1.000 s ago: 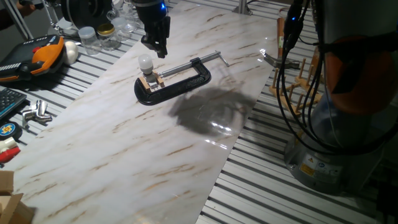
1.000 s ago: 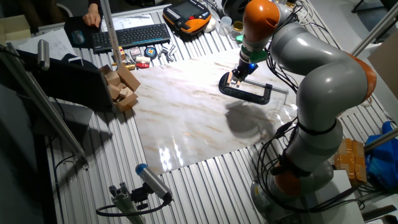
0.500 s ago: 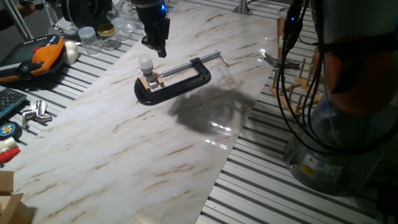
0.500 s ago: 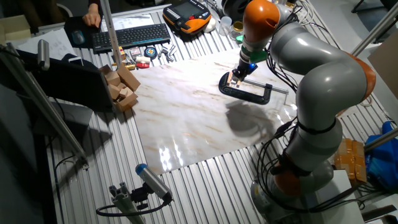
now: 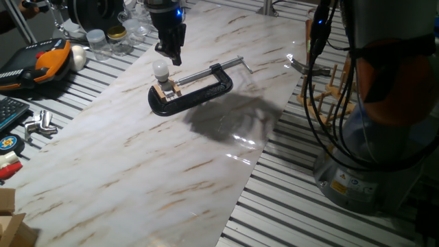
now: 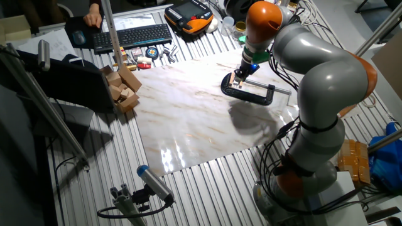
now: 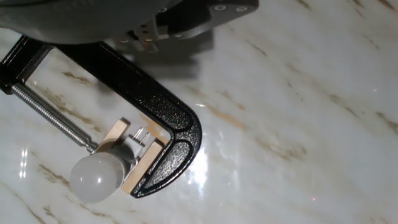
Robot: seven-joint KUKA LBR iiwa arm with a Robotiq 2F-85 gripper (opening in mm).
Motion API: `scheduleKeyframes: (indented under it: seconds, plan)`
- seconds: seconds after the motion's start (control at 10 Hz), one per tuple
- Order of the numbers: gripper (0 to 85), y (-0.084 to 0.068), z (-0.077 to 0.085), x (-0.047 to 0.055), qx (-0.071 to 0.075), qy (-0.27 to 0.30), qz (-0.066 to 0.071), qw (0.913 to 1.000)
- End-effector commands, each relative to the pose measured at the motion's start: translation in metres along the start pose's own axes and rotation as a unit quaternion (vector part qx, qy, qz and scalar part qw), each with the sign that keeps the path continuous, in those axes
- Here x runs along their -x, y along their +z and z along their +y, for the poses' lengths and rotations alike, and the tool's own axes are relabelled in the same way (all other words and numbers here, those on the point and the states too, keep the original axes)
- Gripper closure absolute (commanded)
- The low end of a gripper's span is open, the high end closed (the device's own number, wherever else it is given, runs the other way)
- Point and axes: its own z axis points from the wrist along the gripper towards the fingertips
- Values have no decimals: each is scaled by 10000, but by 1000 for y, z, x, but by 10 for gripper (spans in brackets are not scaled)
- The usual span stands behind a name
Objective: Take out the light bulb by rotating it
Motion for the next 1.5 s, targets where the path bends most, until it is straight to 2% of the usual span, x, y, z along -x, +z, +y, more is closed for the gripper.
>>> scheduleKeyframes:
  seconds: [0.0, 0.2, 0.4, 0.7, 0.9, 1.2, 1.4]
  plan:
    - [850, 2, -4, 4, 11, -21, -3, 10000]
    - [850, 1, -8, 12, 20, -6, 20, 10000]
    - [850, -3, -8, 20, -41, 58, 31, 10000]
    - [850, -9, -6, 27, -88, 190, 10, 9998]
    - [850, -15, -1, 38, -134, 314, 18, 9994]
    - [850, -12, -5, 46, -19, 318, 22, 9995]
    - [850, -13, -4, 50, -81, 351, 16, 9994]
